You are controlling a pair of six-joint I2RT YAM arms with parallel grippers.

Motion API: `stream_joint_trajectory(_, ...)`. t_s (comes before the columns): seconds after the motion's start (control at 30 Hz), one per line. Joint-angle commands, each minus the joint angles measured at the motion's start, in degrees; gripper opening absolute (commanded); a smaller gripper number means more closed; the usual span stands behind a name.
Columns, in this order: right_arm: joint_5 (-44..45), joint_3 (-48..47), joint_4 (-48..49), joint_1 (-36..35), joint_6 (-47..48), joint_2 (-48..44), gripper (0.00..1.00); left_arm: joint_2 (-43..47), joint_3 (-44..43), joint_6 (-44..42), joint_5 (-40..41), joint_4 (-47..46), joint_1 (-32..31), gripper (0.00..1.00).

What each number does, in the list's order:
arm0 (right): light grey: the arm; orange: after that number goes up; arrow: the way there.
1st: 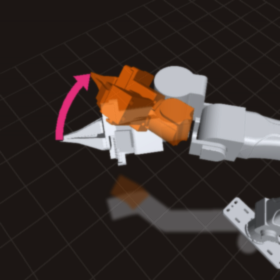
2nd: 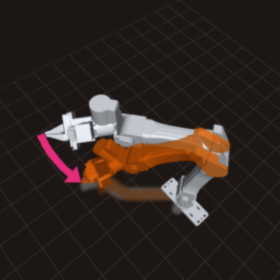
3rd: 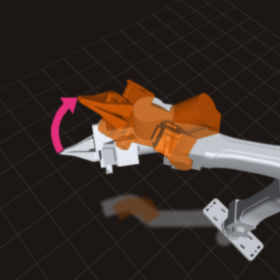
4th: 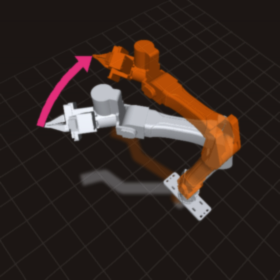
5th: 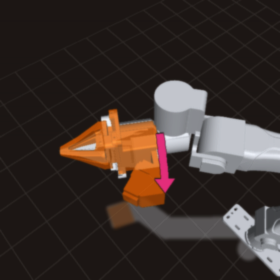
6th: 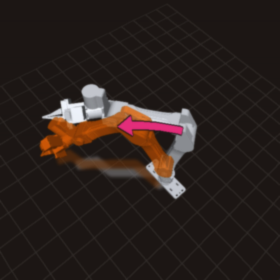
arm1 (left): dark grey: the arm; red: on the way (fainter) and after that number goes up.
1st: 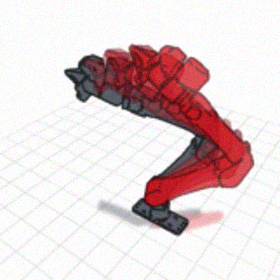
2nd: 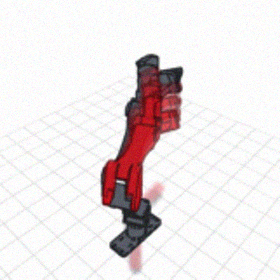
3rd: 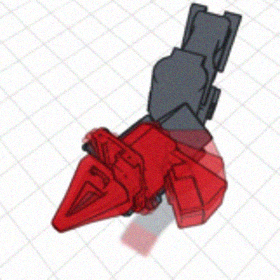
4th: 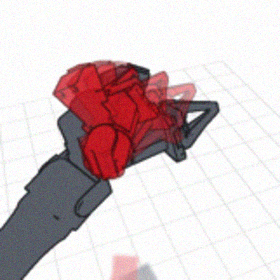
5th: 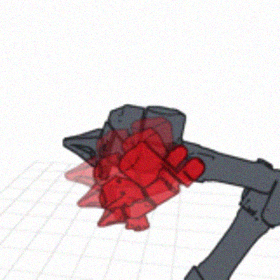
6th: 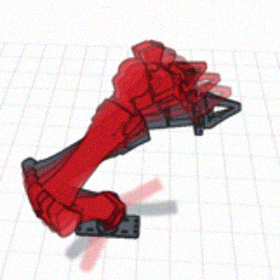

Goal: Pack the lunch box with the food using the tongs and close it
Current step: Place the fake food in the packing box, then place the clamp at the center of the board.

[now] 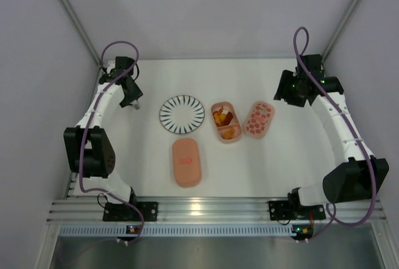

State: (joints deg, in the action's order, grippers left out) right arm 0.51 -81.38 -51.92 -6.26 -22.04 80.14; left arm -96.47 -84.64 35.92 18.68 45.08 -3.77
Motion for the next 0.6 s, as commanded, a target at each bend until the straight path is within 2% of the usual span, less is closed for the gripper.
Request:
stream_joint_trajectory(0.0,-1.73,0.96,-0.2,-0.15,0.6,-0.33,0.56,-1.78,1.23,2.04,-2.14,-6.14,2.44,0.55)
stream_joint_trajectory(0.23,-1.31,4.21,1.73,-0.24,-0.54,-1.12,0.56,-6.54,5.0,3.98,-7.33,-8.07,2.63,0.62)
stream_joint_trajectory(0.4,-1.13,6.67,3.14,-0.15,-1.25,-1.91,0.56,-8.56,8.17,4.07,-7.6,-8.6,2.72,0.63)
stream_joint_trajectory(0.57,-0.78,8.44,3.58,-0.24,-1.69,-2.36,0.56,-6.03,9.23,3.54,-7.69,-10.1,2.72,0.64)
